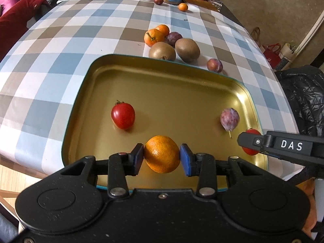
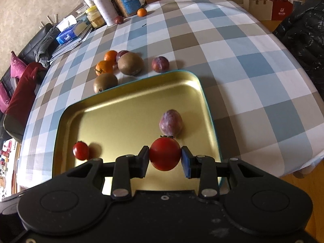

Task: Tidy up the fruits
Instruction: 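Open the left gripper to drop the mandarin while the right gripper releases the tomato into the tray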

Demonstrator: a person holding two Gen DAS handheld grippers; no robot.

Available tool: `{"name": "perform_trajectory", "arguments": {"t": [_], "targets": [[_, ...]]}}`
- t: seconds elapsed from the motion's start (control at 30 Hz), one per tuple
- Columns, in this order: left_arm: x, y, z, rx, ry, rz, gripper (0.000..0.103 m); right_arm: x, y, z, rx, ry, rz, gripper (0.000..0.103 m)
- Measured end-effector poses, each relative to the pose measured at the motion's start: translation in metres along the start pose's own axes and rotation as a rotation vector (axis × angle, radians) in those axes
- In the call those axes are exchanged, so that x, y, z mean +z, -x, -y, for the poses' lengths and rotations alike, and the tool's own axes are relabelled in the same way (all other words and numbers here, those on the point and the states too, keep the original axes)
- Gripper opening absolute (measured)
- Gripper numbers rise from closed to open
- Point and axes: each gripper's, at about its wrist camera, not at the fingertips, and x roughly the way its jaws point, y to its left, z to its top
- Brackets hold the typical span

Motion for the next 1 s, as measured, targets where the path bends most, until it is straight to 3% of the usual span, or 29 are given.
{"name": "perform_trajectory", "arguments": {"t": [0.2,0.47,1.0], "targets": [[-0.008,0.002,0.005,0.004,-0.008,0.008,0.047,-0.010,0.006,0.001,-0.004,0.009,0.010,0.035],[-0.012,0.019,0.012,0.067,-0.034,0.092,0.047,-0.015,0.011,0.001,-0.009,0.016,0.023,0.035],[-0.026,0.020,0.005,0.111,0.020,0.086,0.051,-0.022,0.010,0.006,0.003,0.024,-0.021,0.036]]}}
